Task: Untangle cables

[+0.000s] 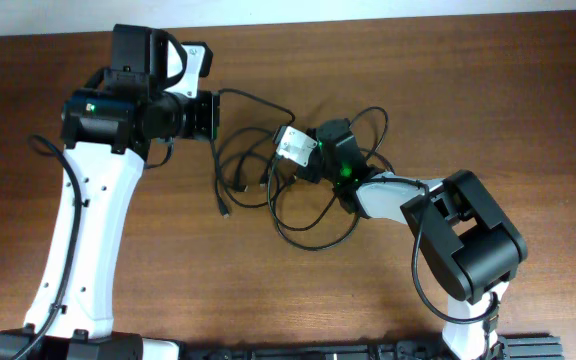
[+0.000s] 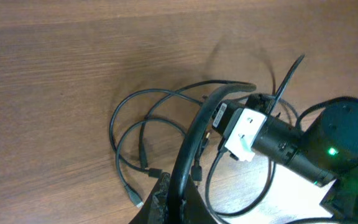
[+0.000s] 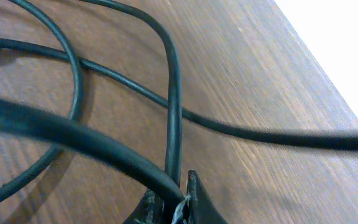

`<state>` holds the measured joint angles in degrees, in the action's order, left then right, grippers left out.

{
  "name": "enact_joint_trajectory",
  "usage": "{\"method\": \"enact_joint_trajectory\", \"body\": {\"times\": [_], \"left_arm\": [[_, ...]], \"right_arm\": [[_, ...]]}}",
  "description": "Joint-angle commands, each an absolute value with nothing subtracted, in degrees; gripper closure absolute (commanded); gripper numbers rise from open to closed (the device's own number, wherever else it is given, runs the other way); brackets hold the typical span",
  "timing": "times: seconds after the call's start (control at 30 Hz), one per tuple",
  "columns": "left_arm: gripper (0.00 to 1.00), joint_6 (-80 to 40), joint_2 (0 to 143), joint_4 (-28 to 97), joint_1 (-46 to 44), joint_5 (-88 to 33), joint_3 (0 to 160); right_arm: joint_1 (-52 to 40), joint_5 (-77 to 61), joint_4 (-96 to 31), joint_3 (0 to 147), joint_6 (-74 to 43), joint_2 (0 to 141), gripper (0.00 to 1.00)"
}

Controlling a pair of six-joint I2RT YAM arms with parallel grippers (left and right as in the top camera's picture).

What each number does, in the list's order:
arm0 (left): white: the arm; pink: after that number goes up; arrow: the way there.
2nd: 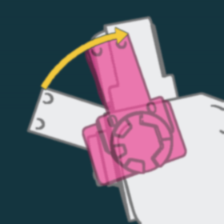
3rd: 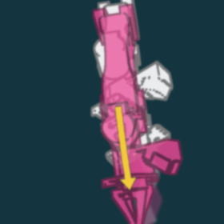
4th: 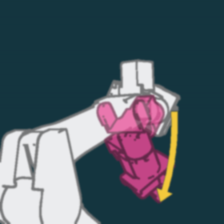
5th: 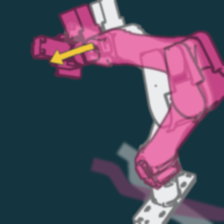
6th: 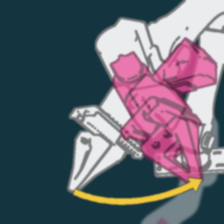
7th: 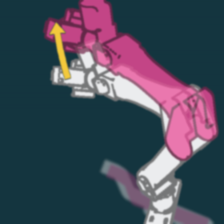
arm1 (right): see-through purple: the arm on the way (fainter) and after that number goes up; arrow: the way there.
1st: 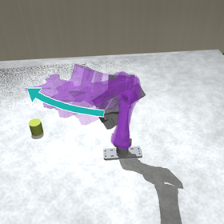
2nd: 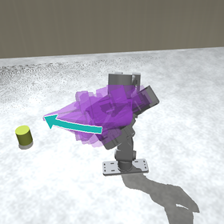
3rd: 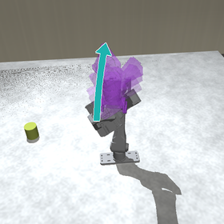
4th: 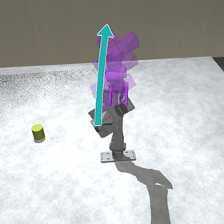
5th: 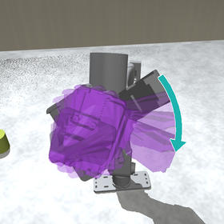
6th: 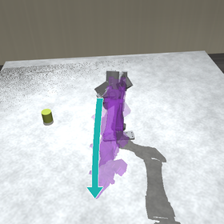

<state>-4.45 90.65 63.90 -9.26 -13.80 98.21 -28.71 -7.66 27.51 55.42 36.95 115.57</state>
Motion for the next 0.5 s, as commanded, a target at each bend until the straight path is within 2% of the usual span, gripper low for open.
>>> {"method": "enact_joint_trajectory", "body": {"times": [0.0, 0.23, 0.33, 0.47], "left_arm": [[1.00, -13.67, 91.07, 63.51, -7.88, -6.98, 99.26], [1.00, -14.74, 89.97, 63.51, -3.03, -6.35, 99.26], [1.00, -14.74, 89.08, 63.55, -0.80, -6.37, 99.26], [1.00, -14.76, 88.97, 63.68, 1.13, -6.37, 99.26]], "right_arm": [[-28.75, 2.07, 26.13, 56.45, 29.26, 111.77, 0.96], [-21.15, 3.88, 2.22, 56.42, 17.74, 96.53, 0.96], [-13.74, 3.90, -8.03, 56.42, 12.51, 90.94, 0.96], [-3.68, 3.25, -14.55, 56.42, 5.82, 86.91, 0.96]]}}
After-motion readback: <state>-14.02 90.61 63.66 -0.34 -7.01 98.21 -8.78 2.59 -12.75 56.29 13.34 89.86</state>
